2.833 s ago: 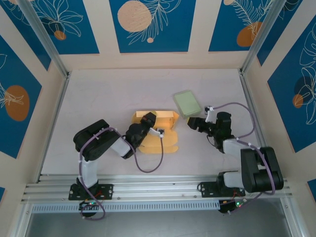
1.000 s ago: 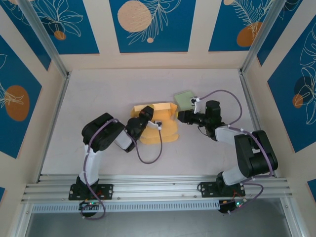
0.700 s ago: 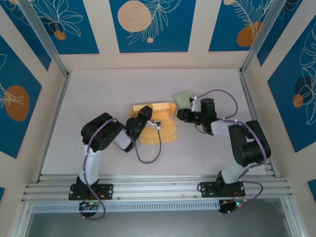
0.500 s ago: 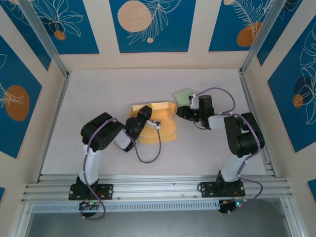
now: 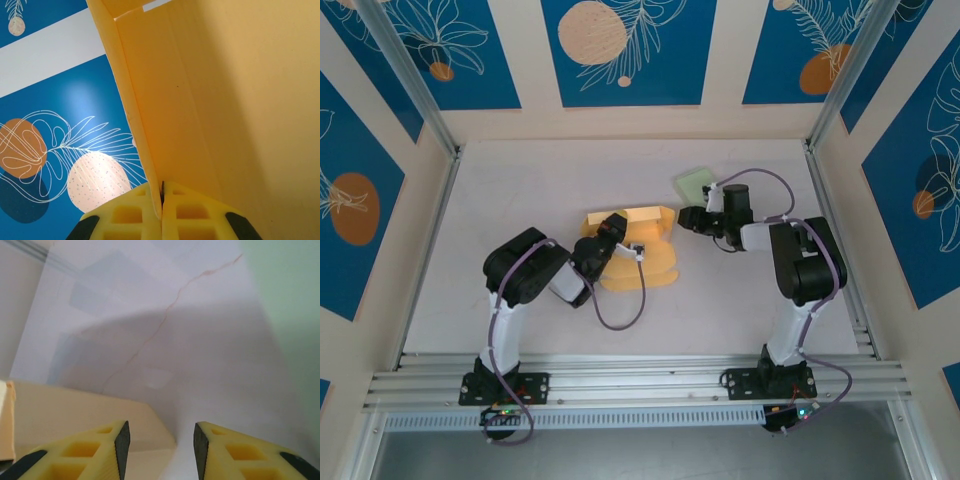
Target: Fold the paper box
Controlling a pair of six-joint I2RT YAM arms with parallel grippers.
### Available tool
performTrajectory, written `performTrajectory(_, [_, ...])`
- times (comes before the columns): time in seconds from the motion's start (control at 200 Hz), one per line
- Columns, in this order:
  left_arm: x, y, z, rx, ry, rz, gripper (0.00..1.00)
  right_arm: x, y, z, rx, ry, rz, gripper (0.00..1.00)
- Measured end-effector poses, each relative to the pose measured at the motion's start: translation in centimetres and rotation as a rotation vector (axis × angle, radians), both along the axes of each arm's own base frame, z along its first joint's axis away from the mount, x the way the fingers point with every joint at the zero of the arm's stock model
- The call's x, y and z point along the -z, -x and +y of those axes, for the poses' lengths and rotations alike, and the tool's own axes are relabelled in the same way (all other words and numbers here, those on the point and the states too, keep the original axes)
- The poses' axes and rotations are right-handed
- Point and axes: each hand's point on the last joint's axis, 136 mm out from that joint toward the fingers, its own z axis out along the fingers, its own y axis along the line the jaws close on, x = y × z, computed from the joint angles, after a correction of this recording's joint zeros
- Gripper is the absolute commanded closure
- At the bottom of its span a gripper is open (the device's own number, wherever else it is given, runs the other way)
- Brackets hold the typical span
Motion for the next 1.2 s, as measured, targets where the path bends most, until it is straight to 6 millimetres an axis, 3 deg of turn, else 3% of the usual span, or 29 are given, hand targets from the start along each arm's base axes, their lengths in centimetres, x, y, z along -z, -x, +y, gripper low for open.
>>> performTrajectory(0.205, [0.2, -0.2, 0.1, 0.004, 0.008, 0.011, 1.00, 0.8, 1.7, 2.5, -0.098, 0.038, -0.031, 0.57])
performTrajectory(0.39, [0.2, -0.9, 0.3, 0.008, 0.017, 0.027, 1.00, 1.8, 3.4, 3.3, -0.147, 0.068, -0.041, 0.57])
performTrajectory(0.64, [0.3, -1.2, 0.4, 0.010, 0.016, 0.033, 1.00, 1.1, 3.8, 4.5, -0.206, 0.087, -0.111, 0.56])
performTrajectory(0.84, [0.3, -1.2, 0.3, 0.012, 0.016, 0.033, 1.00, 0.7, 3.7, 5.0, -0.231, 0.104, -0.146, 0.52])
performTrajectory(1.035, [0.3, -1.3, 0.4, 0.014, 0.015, 0.033, 1.00, -1.1, 1.5, 5.7, -0.215, 0.155, -0.218, 0.51])
performTrajectory(1.2, [0.3, -1.4, 0.6, 0.009, 0.015, 0.033, 1.00, -0.7, 0.9, 6.4, -0.209, 0.218, -0.223, 0.51])
